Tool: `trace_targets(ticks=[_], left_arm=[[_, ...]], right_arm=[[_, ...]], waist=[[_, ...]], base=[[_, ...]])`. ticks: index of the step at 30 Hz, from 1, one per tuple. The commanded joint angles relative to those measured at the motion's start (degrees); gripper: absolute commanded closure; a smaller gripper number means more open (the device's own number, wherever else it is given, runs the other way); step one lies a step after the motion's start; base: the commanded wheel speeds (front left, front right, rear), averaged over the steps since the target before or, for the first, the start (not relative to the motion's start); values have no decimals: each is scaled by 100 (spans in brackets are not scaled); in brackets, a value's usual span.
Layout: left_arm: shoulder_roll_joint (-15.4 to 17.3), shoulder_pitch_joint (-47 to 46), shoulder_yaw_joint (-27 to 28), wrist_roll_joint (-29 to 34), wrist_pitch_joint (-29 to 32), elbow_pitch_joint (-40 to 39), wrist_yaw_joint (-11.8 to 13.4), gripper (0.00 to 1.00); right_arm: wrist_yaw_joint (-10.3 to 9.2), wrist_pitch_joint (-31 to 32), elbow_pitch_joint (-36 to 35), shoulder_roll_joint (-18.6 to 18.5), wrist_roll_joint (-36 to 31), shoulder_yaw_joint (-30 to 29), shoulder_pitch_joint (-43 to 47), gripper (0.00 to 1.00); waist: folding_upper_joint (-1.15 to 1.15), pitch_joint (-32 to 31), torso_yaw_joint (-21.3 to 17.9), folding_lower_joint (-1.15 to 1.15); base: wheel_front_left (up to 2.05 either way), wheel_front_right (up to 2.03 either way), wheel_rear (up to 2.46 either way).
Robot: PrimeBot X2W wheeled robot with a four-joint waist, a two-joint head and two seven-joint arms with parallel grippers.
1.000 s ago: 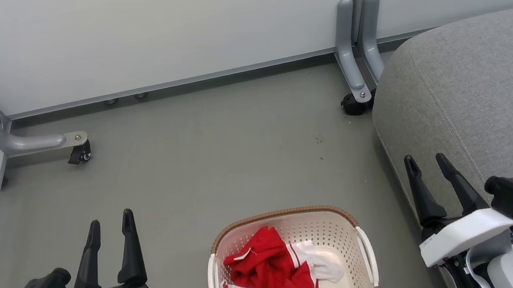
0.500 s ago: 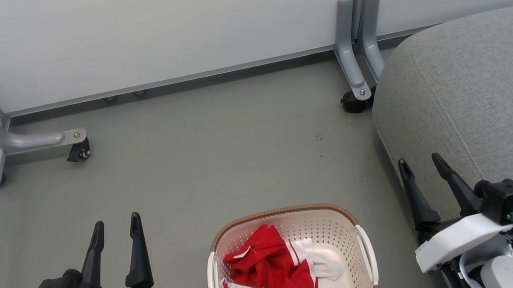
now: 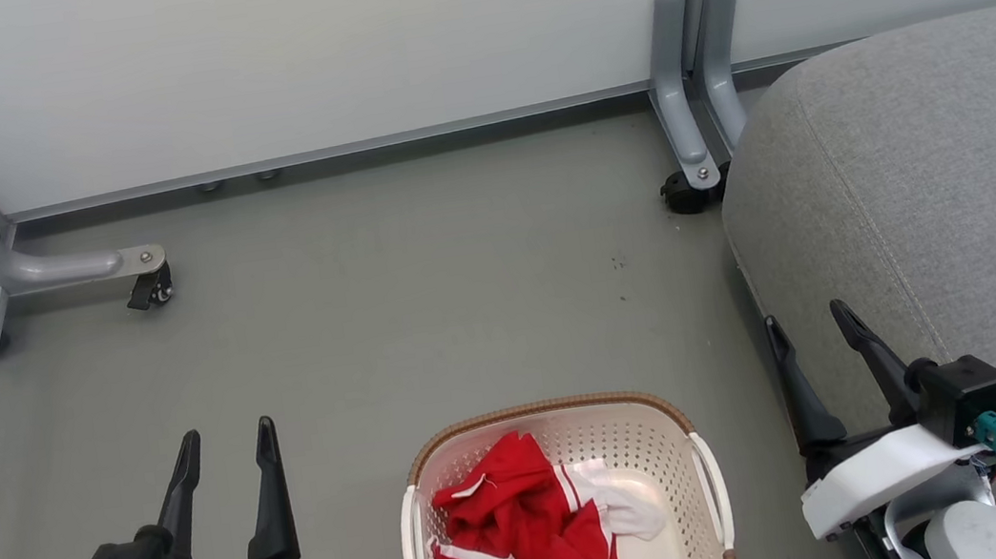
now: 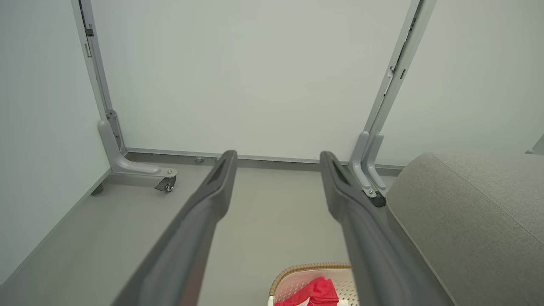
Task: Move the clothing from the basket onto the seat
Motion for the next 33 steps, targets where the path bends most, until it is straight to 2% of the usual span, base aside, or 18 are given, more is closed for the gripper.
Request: trace_targets(ticks=[1,15,33], left_arm=[[4,65,13,126,-49,9,-18,0],[-32,58,46,646,-198,193,-20,0],[-98,-44,136,693,-195,298,-20,0]], right_arm=[[2,-60,2,-16,-118,-7,25,0],[2,-197,107,-18,-486,2,45,0],[1,-151,143,-18,-361,-58,-61,0]], waist=[[0,7,-2,0],[0,54,3,0],[0,145,18,0]], base=[[0,0,0],[0,0,0],[0,0,0]])
